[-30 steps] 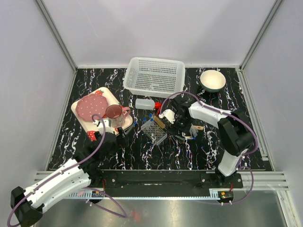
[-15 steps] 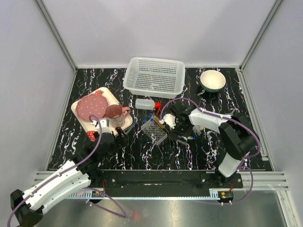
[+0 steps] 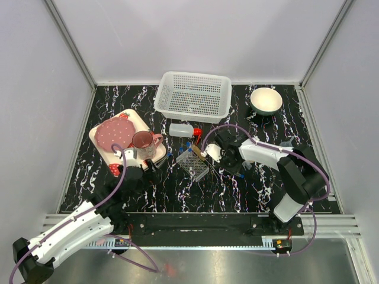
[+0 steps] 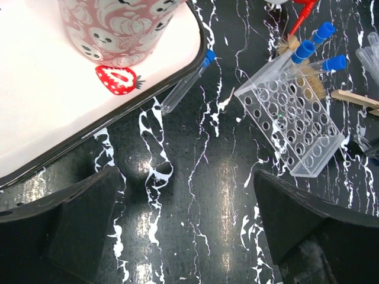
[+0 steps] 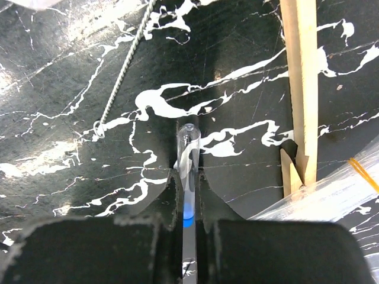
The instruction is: Organize the chemistry lab equipment
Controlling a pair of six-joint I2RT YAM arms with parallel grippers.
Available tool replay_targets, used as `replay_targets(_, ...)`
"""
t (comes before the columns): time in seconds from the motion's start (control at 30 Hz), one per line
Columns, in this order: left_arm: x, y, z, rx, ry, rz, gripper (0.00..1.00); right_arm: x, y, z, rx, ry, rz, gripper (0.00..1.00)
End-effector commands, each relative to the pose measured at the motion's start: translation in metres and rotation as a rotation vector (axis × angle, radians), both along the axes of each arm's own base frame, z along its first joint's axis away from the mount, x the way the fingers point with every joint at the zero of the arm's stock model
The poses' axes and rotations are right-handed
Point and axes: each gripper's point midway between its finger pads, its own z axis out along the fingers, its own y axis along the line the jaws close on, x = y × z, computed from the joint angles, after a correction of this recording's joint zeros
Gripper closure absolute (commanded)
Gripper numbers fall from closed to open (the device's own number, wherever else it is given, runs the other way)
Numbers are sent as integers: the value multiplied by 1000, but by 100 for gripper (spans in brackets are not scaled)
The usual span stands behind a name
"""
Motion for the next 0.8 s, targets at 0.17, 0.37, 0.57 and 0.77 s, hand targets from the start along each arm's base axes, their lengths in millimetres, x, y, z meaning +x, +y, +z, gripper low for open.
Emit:
replay_targets(0.17, -5, -74, 54, -270, -150, -332, 5, -7, 31, 36, 223, 66, -26, 100)
replay_targets(0.37, -13, -123, 86, -511, -194, -502, 7, -2, 39, 102, 517, 180, -145, 100)
replay_targets(0.57, -1, -170, 132, -771, -204, -517, 7, 4, 47, 159, 792, 319, -286, 100)
replay_targets(0.77, 25, -232, 154, -797, -154, -502, 8, 17, 48, 188, 965, 506, -423, 100)
